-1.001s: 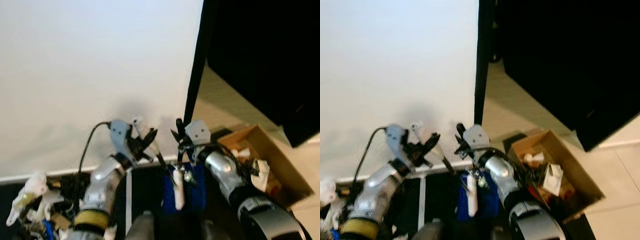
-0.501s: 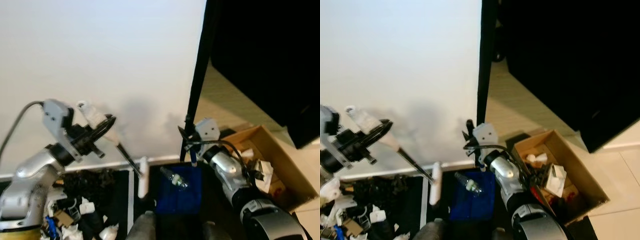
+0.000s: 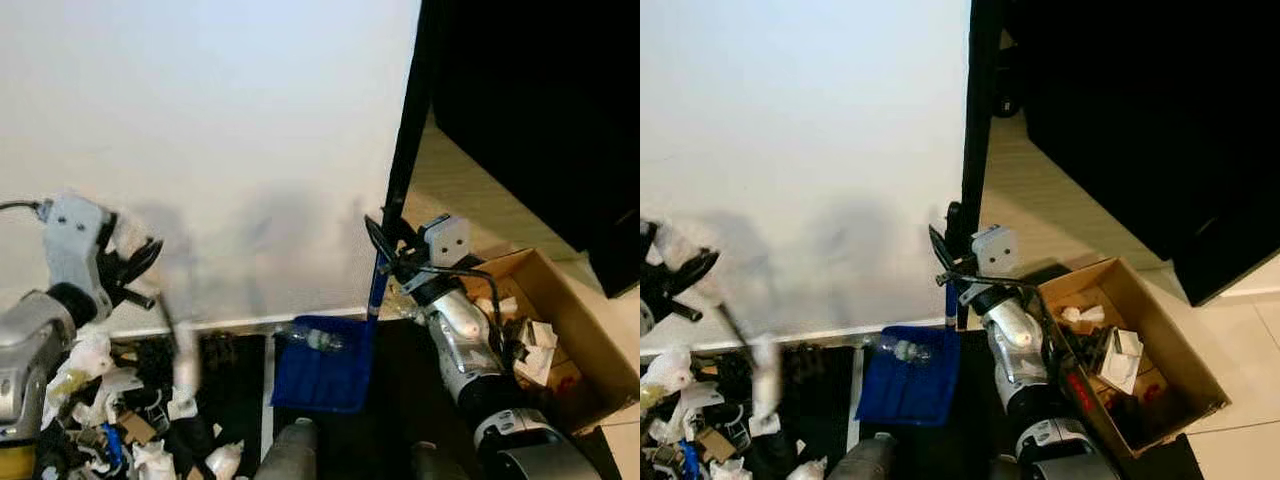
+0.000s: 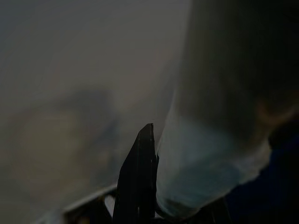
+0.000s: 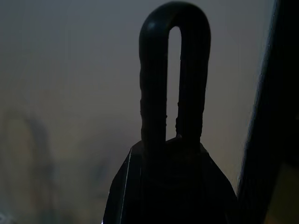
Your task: Sweep floor
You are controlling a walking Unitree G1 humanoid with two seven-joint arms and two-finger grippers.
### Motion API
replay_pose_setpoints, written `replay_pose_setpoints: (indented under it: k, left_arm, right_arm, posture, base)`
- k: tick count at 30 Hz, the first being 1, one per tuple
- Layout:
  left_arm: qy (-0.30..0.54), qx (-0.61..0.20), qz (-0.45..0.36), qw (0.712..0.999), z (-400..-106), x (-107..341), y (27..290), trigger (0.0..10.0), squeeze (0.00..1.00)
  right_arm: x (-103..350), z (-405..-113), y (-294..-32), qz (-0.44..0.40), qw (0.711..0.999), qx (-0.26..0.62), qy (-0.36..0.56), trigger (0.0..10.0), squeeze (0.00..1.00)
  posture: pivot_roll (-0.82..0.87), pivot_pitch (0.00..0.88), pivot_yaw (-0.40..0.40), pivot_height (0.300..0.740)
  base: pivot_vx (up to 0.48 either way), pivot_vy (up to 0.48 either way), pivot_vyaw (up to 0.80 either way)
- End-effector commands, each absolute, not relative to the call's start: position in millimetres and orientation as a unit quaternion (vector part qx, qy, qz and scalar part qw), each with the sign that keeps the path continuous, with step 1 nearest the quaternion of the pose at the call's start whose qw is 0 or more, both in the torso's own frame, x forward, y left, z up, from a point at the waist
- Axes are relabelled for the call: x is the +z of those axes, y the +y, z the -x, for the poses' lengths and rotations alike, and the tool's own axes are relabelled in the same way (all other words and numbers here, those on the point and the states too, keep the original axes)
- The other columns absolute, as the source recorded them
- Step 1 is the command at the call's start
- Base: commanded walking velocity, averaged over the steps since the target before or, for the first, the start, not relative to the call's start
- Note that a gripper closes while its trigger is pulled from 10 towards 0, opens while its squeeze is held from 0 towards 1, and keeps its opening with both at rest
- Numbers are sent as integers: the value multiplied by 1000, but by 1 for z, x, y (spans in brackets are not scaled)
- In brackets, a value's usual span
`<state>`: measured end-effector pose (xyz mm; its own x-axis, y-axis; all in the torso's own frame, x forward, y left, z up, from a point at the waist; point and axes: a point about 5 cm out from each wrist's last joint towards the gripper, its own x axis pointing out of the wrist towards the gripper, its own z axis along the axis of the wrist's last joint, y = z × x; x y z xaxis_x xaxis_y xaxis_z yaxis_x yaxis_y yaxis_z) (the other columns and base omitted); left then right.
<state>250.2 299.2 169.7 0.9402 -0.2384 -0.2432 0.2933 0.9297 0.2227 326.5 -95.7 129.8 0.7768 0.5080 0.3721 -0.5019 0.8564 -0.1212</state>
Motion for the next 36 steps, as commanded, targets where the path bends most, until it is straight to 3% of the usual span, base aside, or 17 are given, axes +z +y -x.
replay_pose_setpoints:
  k: [1,12,16,23,36]
  left_arm:
    - [115,-137,-118,977,-250,155,291,10000,0]
    - [117,-110,-105,981,-254,133,281,10000,0]
    - [70,-154,-40,985,-259,141,255,10000,0]
    - [37,-191,30,981,-262,147,233,10000,0]
    - [59,-192,34,979,-265,129,225,10000,0]
  right_arm:
    - [132,-323,-94,8,938,279,-207,10000,0]
    - [123,-316,-108,34,929,323,-174,10000,0]
    - [112,-311,-116,66,930,330,-151,10000,0]
    - [101,-306,-135,73,941,306,-126,10000,0]
    - [85,-298,-145,97,945,298,-94,10000,0]
  posture:
    - [306,150,69,740]
    - [306,164,51,740]
    - [307,164,50,740]
    - [298,168,61,740]
    - [289,175,65,740]
  base:
    - [0,0,0]
    - [0,0,0]
    - [0,0,0]
    - [0,0,0]
    - [0,0,0]
